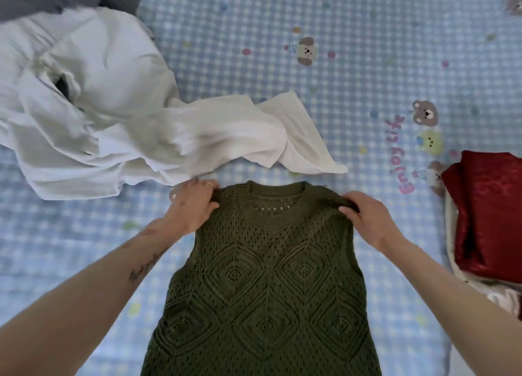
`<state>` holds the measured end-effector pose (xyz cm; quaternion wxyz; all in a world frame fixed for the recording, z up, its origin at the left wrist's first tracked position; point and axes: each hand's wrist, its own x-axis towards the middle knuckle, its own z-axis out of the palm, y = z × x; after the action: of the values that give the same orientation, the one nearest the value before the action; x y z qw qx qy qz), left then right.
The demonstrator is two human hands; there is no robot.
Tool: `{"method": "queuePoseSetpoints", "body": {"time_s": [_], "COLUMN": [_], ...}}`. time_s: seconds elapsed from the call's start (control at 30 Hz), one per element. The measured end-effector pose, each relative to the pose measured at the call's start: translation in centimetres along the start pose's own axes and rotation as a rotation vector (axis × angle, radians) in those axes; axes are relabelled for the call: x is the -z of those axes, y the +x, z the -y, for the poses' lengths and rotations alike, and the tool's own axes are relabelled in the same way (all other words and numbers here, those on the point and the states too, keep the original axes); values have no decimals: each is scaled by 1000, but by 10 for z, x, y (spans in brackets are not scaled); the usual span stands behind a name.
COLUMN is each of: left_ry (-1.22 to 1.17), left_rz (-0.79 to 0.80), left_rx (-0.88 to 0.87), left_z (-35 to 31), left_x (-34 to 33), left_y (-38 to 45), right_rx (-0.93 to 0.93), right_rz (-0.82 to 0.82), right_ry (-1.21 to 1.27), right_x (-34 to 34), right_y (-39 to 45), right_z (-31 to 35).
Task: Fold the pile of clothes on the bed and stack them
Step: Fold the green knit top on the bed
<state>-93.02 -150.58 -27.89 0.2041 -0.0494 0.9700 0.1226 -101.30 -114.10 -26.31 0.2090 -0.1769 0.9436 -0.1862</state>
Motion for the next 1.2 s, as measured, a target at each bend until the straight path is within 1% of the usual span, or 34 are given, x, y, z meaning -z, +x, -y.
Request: {"method": "queuePoseSetpoints", "body": {"time_s": [0.07,0.1,0.13,0.17,0.2,0.27,0.33,0.47,0.57,0.67,0.73,0.77,0.8,0.87,0.9,0.93,0.97,1.0,1.07,1.1,1.13,1.17,1.2], "left_ry": [-201,-277,-314,-318,-311,-257,-186,-127,-70,-77,-83,-86,-76,-44,-51,-92,-168,-264,-404,-459,-514,-557,-592], "left_rz": [-164,-263,-351,-412,-432,-387,-290,-113,-87,-91,-111,-116,-102,-54,-29,-19,-38,-80,-145,-112,-45,40,122], "left_rx": [-11,-52,-111,-175,-234,-302,-335,-340,-332,-257,-227,-233,-257,-308,-309,-271,-169,-1,402,583,743,865,943], "left_z": [0,1,1,1,0,0,0,-5,-11,-13,-11,-9,-9,-8,-8,-10,-12,-15,-25,-32,-37,-42,-46], "left_x": [9,15,22,28,30,20,-2,-59,-92,-104,-108,-112,-115,-123,-126,-129,-130,-131,-133,-134,-132,-130,-129], "left_y": [-21,-37,-60,-87,-117,-179,-238,-318,-347,-366,-378,-385,-392,-405,-411,-415,-420,-422,-418,-412,-406,-399,-393], "right_rx": [-29,-25,-3,26,58,109,158,191,199,114,130,107,133,178,159,126,63,34,35,66,115,153,187], "right_rz": [-80,-139,-181,-189,-165,-72,27,194,267,258,225,232,248,330,363,364,332,282,124,76,70,111,184], "right_ry": [61,121,172,194,193,158,85,-66,-115,-94,-128,-135,-150,-267,-296,-261,-200,-127,18,50,69,82,83], "right_x": [6,12,19,26,31,34,28,-3,-29,-38,-33,-29,-31,-33,-35,-40,-44,-50,-65,-75,-87,-101,-115], "right_y": [-14,-27,-47,-70,-99,-158,-212,-279,-306,-326,-342,-348,-355,-368,-370,-368,-358,-342,-292,-263,-231,-202,-176], "right_z": [8,14,20,26,32,38,41,36,33,30,27,30,29,36,43,47,60,74,119,146,173,198,222]}}
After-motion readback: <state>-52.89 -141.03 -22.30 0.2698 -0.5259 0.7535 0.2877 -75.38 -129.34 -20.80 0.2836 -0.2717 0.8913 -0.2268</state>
